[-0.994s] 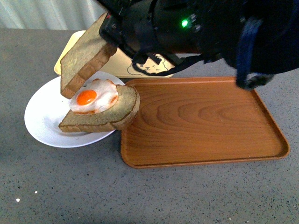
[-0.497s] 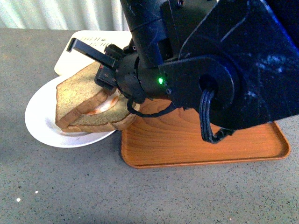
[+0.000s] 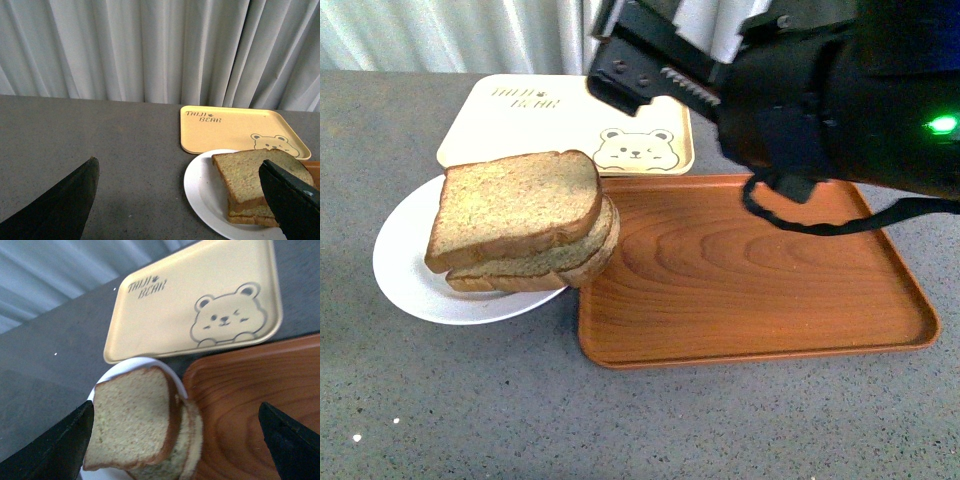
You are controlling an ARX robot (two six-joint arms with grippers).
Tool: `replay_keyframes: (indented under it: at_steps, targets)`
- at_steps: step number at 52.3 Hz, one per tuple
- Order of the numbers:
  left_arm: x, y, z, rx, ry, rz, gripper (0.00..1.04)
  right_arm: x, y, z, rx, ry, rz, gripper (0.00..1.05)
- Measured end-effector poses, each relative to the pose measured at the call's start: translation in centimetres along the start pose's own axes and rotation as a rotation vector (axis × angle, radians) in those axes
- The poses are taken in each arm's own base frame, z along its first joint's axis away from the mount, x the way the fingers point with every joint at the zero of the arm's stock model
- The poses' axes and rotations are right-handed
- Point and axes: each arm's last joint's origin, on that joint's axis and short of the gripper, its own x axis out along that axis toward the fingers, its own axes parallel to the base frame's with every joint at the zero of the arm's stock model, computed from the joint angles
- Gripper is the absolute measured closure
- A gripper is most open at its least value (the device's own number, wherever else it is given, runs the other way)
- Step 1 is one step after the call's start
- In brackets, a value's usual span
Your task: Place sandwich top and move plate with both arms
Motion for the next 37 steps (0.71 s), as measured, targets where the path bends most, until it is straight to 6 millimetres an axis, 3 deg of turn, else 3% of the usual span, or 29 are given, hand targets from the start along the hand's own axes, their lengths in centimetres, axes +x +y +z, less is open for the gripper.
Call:
replay_keyframes:
  at_steps: [4,8,12,18,32,34,37]
  targets:
    - [0.0,0.0,0.0,0.0,0.0,0.0,0.09,-2.0,-1.3,0.9,-0.082,-0.088,-0.075,0.11]
    - [0.0,0.0,0.0,0.0,0.0,-0.001,0.09,-5.2,-3.1,2.0,-0.248,-0.389,-0.201,0.26]
    - [0.0,0.0,0.0,0.0,0.0,0.0,0.09,-8.1,-4.8,2.6,-0.358,-0.489,-0.252,0.38]
    - [0.0,0.0,0.0,0.0,0.0,0.0,0.09,-10.9,-6.5,2.6,-0.443,-0.515,-0.28,0.56]
    - [0.0,0.0,0.0,0.0,0.0,0.0,0.09,-14.5,-9.5,1.3,-0.506,-0.478,-0.3,0.98]
    - [0.0,0.0,0.0,0.0,0.0,0.0,0.09,-14.9,-9.7,1.2,-0.509,-0.48,-0.297,1.03]
    - [0.0,0.0,0.0,0.0,0.0,0.0,0.09,-15.5,-10.0,1.0,-0.516,-0.48,-0.298,1.03]
